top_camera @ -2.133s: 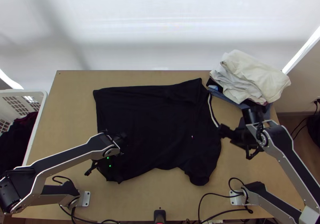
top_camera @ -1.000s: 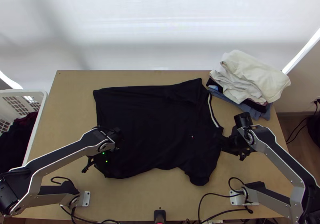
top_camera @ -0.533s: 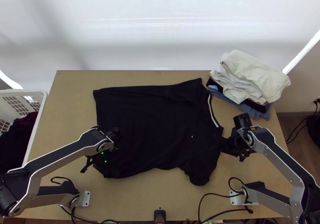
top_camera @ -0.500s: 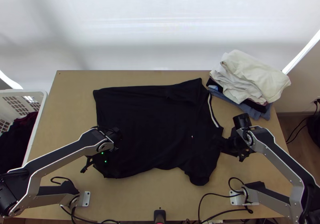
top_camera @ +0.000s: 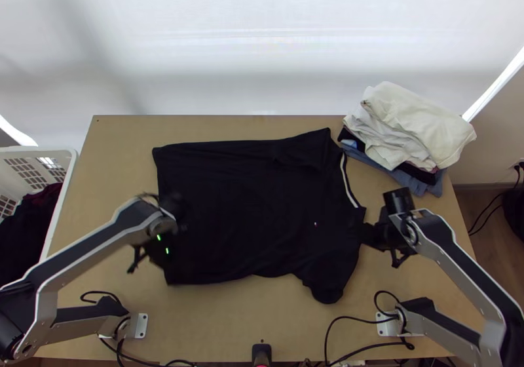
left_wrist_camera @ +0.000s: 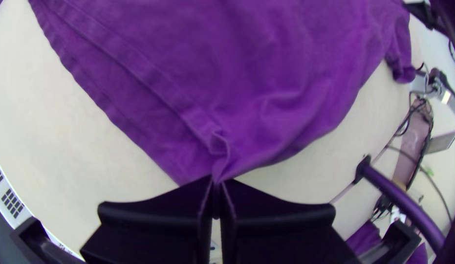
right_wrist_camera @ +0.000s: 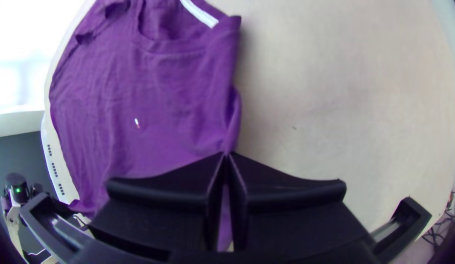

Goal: Fold the t-shirt

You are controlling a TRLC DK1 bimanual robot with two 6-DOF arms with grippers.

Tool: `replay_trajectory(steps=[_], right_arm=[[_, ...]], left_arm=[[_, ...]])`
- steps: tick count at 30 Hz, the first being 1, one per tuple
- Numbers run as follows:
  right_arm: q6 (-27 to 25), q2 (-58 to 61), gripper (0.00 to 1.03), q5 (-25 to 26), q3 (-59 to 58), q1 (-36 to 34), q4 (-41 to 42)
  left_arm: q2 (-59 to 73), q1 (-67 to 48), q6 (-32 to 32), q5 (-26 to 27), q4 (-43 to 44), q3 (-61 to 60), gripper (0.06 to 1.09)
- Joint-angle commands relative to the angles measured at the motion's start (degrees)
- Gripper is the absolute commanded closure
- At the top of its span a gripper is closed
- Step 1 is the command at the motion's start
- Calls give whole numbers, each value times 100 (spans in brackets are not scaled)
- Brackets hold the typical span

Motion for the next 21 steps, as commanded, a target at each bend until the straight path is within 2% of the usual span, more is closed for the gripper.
replay_trajectory(steps=[1, 3, 9, 12, 15, 21], right_arm=[[178, -602, 99, 450, 548, 115, -37], [160, -725, 100, 890, 935, 247, -37], [81, -699, 100, 1223, 2087, 282, 367], [46, -532, 100, 1619, 2561, 291, 797], [-200, -189, 100, 1900, 3089, 282, 1167], [-534, 839, 100, 2138, 4530, 282, 1369]], left_arm=[[-133, 625, -180, 215, 226, 669, 104], [-133, 1003, -391, 294, 490, 976, 104], [-168, 1671, -1033, 602, 1228, 1723, 104], [-168, 1979, -1103, 602, 1562, 2040, 104], [-168, 2365, -1200, 602, 1861, 2365, 104], [-28, 3165, -1516, 602, 2669, 3261, 104]])
